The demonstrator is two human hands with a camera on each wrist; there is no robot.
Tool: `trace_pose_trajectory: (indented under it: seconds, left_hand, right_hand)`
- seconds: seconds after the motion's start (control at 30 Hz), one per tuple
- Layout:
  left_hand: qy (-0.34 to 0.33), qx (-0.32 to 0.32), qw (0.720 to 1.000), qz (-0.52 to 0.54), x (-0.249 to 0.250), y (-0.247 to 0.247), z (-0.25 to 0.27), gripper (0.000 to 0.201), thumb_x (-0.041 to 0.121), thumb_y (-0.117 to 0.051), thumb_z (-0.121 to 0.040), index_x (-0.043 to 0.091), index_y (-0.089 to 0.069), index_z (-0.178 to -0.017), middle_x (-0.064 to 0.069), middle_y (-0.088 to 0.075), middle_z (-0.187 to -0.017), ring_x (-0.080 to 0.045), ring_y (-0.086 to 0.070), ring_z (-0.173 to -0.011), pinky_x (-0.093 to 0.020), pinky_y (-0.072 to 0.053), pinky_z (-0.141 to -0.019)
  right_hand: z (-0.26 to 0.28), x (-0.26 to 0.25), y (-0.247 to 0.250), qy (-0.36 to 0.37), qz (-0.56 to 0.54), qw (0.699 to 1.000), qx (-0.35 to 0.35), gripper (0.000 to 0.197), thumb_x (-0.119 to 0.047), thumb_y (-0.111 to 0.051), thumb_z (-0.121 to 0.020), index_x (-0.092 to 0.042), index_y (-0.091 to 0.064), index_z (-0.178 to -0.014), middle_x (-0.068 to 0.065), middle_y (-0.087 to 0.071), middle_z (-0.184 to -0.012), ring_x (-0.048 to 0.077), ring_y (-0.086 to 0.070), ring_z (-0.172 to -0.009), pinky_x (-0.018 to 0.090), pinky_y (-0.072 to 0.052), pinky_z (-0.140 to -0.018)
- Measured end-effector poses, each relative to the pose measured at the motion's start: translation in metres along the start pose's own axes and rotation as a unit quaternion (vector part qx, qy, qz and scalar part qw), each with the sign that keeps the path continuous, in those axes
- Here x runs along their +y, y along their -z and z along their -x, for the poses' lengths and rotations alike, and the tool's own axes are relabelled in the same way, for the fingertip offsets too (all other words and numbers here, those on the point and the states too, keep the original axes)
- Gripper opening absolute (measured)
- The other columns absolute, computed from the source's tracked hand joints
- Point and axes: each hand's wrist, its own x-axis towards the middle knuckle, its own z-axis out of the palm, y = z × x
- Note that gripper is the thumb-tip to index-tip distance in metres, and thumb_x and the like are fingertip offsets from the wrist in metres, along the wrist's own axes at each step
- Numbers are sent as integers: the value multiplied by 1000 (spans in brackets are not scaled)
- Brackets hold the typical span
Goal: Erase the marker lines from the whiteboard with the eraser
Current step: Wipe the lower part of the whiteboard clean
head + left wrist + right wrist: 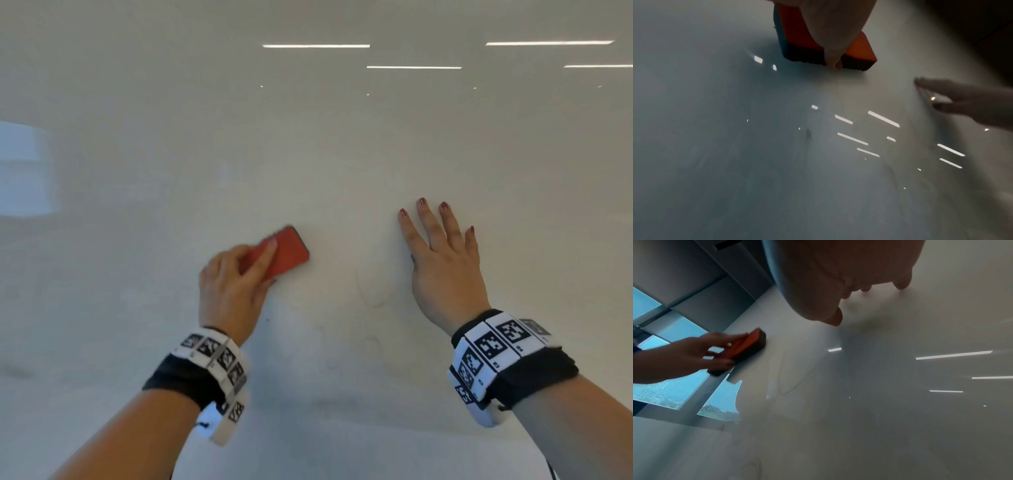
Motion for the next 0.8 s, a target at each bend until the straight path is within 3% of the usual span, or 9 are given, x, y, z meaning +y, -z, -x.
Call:
trace_pose_trajectory:
  seconds: [0.1, 0.2, 0.4, 0.63, 0.8]
  left_hand:
    - [14, 12, 1000, -1, -14, 9, -40, 57, 31, -65, -84, 29, -44, -136, -13, -50, -117, -34, -46, -101, -48, -43, -86]
    - [-11, -7, 1000, 5, -18, 6, -43, 55, 37, -60, -83, 31, -45, -136, -11, -49, -118, -32, -44, -103, -47, -42, -87]
    - [-96, -65, 993, 13, -12, -15, 13, 47, 43, -51, -84, 38, -45, -130, -5, -50, -114, -29, -47, -98, -45, -39, -86]
    - [-111, -86, 989, 42, -5, -28, 53, 46, 40, -54, -81, 42, -46, -126, 3, -45, -112, -24, -46, -97, -42, -35, -85]
    - [-174, -146, 973, 52, 1, -42, 93, 67, 30, -85, -60, 41, -54, -119, 2, -51, -107, -22, -46, -92, -41, -42, -79]
  right_hand:
    - [0, -2, -1, -8, 5, 1000, 3, 80, -3, -48, -87, -28, -9, -151, 1, -6, -159, 27, 1, -146, 57, -15, -112]
    - [-1, -4, -2, -16, 7, 1000, 2, 80, -2, -50, -86, -28, -11, -151, 2, -7, -159, 27, -1, -146, 58, -18, -111]
    - [1, -8, 0, -32, 11, 999, -5, 74, -7, -48, -90, -27, -12, -151, 1, -6, -159, 28, -2, -146, 58, -19, -111]
    - [2, -14, 3, -51, 5, 998, -20, 66, -13, -39, -96, -28, -7, -152, 0, 0, -160, 26, 3, -146, 57, -16, -113]
    - [3, -17, 2, -62, -2, 998, -14, 66, -13, -38, -96, -28, -6, -151, -2, 2, -160, 25, 3, -146, 56, -17, -112]
